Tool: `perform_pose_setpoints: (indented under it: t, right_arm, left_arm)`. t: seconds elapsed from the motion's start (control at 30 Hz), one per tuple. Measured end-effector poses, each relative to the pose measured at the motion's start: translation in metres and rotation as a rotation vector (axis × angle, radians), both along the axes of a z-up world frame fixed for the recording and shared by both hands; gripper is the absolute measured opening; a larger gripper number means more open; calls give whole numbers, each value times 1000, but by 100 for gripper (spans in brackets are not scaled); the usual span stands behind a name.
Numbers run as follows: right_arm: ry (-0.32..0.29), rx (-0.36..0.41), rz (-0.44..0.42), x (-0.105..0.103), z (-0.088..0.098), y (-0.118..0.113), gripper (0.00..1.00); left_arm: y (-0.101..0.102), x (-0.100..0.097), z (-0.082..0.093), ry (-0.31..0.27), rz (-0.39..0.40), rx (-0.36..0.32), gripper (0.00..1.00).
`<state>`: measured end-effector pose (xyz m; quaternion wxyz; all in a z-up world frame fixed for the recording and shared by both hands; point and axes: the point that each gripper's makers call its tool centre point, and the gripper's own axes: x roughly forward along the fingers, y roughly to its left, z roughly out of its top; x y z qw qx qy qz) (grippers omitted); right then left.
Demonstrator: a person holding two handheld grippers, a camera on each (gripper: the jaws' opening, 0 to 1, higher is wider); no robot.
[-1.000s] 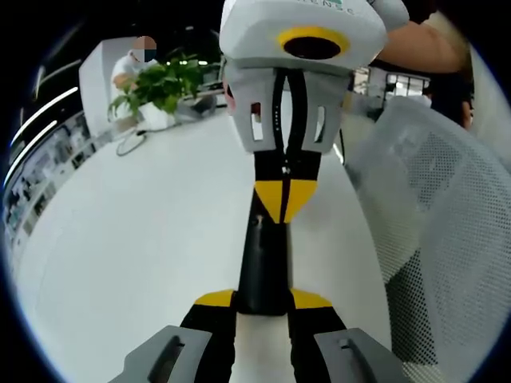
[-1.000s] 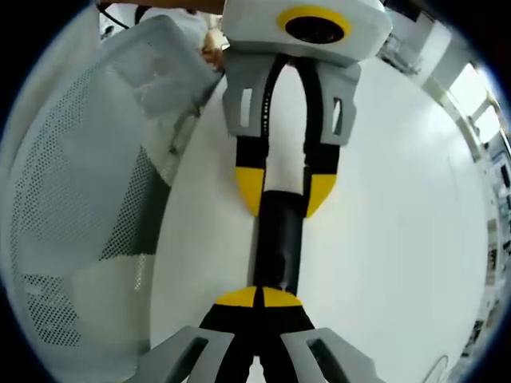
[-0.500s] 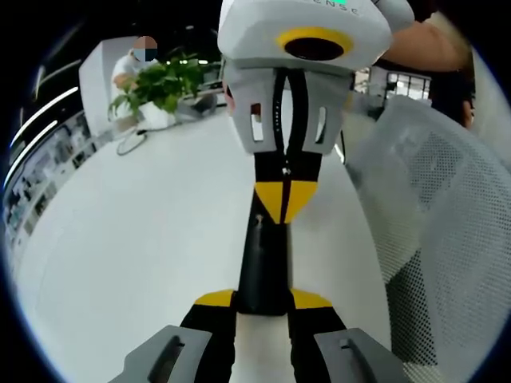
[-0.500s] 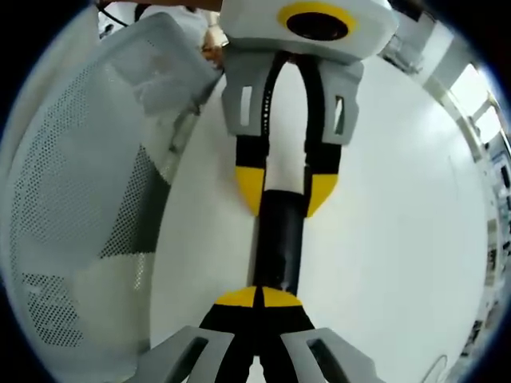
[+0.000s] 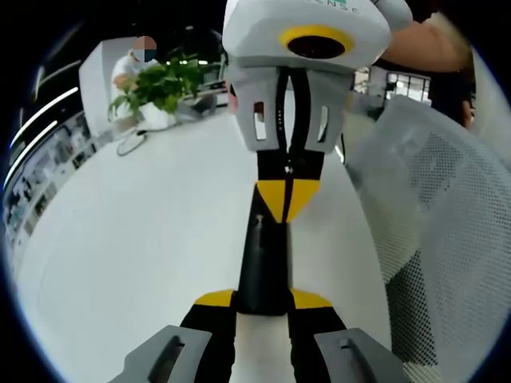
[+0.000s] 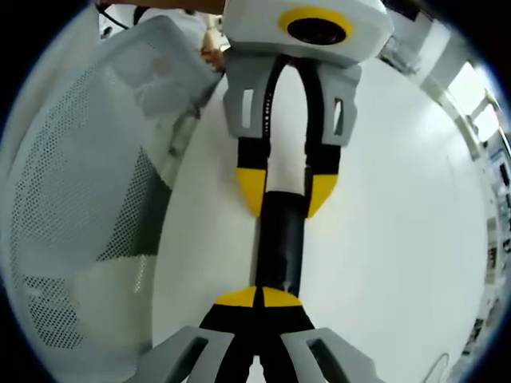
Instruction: Press the specified remote control buttons in sequence, fully releasing each button before pressing the next.
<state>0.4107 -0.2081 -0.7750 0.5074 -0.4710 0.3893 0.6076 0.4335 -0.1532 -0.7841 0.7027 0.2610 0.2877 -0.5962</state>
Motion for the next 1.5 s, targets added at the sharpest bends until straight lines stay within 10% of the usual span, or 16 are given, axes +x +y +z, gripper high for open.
perform_pose_setpoints:
  t: [1.5]
  right_arm:
    - [-16,28,-4,13,10,10,0]
  left_arm:
    - [0,0,0,1,-4,1,23]
